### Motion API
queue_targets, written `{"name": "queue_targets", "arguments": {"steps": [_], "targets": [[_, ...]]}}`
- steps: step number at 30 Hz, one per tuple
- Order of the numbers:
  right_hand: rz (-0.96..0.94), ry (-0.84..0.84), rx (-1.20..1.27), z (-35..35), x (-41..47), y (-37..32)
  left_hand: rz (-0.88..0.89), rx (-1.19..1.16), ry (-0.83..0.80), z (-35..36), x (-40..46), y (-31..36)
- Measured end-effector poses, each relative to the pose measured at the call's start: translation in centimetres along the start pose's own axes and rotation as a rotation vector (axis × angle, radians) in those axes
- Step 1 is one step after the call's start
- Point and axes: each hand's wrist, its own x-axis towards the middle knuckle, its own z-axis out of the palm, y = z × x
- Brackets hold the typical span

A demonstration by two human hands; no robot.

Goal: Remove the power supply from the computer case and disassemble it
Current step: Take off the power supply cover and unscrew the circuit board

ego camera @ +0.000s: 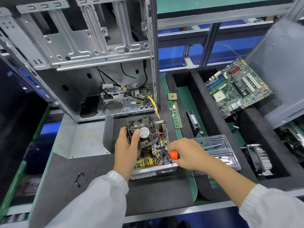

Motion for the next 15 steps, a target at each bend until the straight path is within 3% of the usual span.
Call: {"name": "queue_targets", "arguments": {"steps": [5,9,15], "targets": [[-0.044,0.215,0.029,-3.7,0.6,-1.0,0.013,0.057,0.001,0.6,0.1,0.4],[-0.059,0.099,-0.114,-5.6,0.3,-1.6,0.033,0.091,-0.004,0.8,-0.1,0.9],[0.015,0.100,0.029,-6.3,-0.1,-1.7,-0.071,-0.025,0.054,0.1,0.3,1.0]]}}
